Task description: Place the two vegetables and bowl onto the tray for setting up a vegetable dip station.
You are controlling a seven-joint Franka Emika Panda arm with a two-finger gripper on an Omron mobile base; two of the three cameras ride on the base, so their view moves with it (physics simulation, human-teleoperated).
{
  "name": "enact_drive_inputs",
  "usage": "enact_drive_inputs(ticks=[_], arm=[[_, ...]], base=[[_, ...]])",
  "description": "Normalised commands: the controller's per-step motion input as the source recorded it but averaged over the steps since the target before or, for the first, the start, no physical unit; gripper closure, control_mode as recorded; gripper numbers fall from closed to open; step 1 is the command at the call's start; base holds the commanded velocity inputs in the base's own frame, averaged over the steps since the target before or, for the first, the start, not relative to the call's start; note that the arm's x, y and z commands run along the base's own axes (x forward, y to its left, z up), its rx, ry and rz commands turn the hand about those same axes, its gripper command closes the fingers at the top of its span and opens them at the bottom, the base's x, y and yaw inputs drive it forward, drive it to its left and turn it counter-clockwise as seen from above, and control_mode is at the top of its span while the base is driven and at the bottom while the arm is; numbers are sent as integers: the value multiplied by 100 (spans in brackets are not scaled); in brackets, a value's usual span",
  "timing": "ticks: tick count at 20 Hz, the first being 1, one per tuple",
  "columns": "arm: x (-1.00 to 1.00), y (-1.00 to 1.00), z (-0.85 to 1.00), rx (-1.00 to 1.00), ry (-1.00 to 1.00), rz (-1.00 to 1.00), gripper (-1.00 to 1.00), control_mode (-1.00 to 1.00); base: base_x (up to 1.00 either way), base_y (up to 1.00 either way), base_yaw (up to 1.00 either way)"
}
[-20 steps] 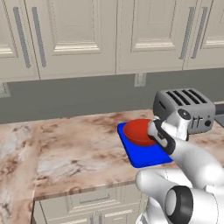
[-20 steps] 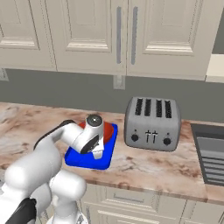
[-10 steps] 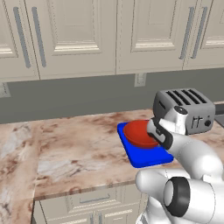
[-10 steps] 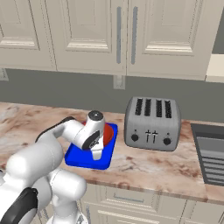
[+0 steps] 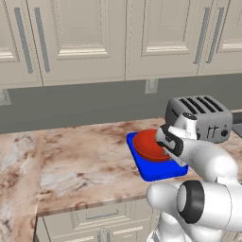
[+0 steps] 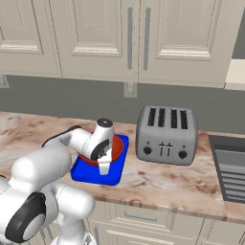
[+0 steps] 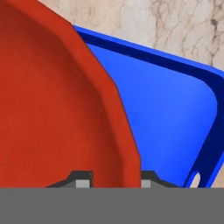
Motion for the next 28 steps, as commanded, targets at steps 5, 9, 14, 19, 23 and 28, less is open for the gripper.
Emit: enact_drive_inputs(ticks=[5,9,14,19,23,28], arm=[[0,8,-11,0,8,0,100,-100],[0,1,0,0,1,0,-100,-100],[-1,0,0,0,0,0,-100,-100],[-17,0,0,0,-3,0,-100,-100],[-18,-1,3,0,-3,0,-100,-100],[-7,0,9,0,-6,0,-100,-100]], base=[[0,0,0],[0,0,0],[0,0,0],[0,0,0],[0,0,0],[0,0,0]])
